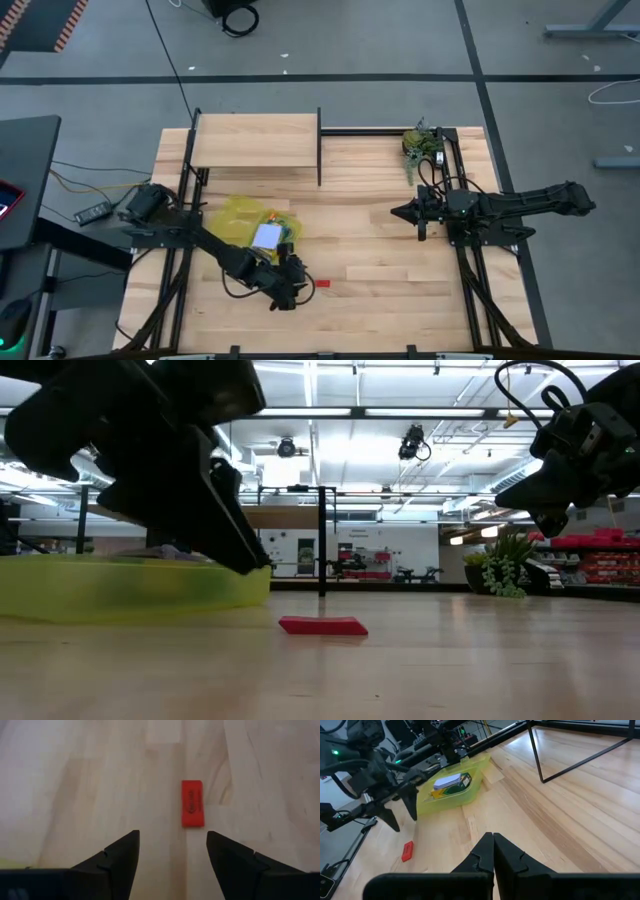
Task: Pack school essentials
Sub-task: Put the red eraser into the yellow supply box
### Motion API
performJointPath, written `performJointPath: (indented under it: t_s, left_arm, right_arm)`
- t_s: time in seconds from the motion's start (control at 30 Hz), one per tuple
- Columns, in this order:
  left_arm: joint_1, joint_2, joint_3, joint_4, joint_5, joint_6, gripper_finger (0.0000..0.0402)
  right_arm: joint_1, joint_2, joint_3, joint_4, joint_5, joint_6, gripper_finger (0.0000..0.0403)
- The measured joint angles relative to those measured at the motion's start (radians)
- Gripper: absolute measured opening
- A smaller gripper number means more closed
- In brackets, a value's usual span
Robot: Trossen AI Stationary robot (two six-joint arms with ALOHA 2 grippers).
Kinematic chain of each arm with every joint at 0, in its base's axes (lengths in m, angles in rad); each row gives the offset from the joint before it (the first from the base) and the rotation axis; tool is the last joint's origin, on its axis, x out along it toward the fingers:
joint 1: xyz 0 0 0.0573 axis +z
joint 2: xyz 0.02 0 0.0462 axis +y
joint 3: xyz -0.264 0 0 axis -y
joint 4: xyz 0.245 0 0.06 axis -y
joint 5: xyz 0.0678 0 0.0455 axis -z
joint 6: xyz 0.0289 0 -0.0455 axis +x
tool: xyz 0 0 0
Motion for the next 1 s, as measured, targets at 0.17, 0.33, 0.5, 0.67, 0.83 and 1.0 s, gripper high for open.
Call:
performJointPath:
  t_s: [0.17, 0.33, 0.5, 0.67, 0.83, 1.0]
  left_arm:
    - [0.029, 0.060, 0.067, -0.013, 0.089, 0.054, 0.0236]
    - [0.055, 0.134, 0.183, -0.050, 0.103, 0.104, 0.0219]
    - [0.068, 0.193, 0.239, -0.063, 0.123, 0.105, 0.0207]
    - [0.066, 0.225, 0.240, -0.070, 0.144, 0.101, 0.0195]
    - [0.062, 0.232, 0.242, -0.066, 0.165, 0.107, 0.0170]
    - [0.061, 0.233, 0.242, -0.073, 0.155, 0.129, 0.0125]
  right_arm:
    - [0.000, 0.000, 0.000, 0.000, 0.000, 0.000, 0.0010]
    - [0.000, 0.000, 0.000, 0.000, 0.000, 0.000, 0.0010]
    - [0.000, 0.000, 0.000, 0.000, 0.000, 0.000, 0.0010]
    - [0.000, 0.000, 0.000, 0.000, 0.000, 0.000, 0.0010]
    - [0.000, 0.000, 0.000, -0.003, 0.000, 0.000, 0.0010]
    - [0.000, 0.000, 0.000, -0.003, 0.000, 0.000, 0.0010]
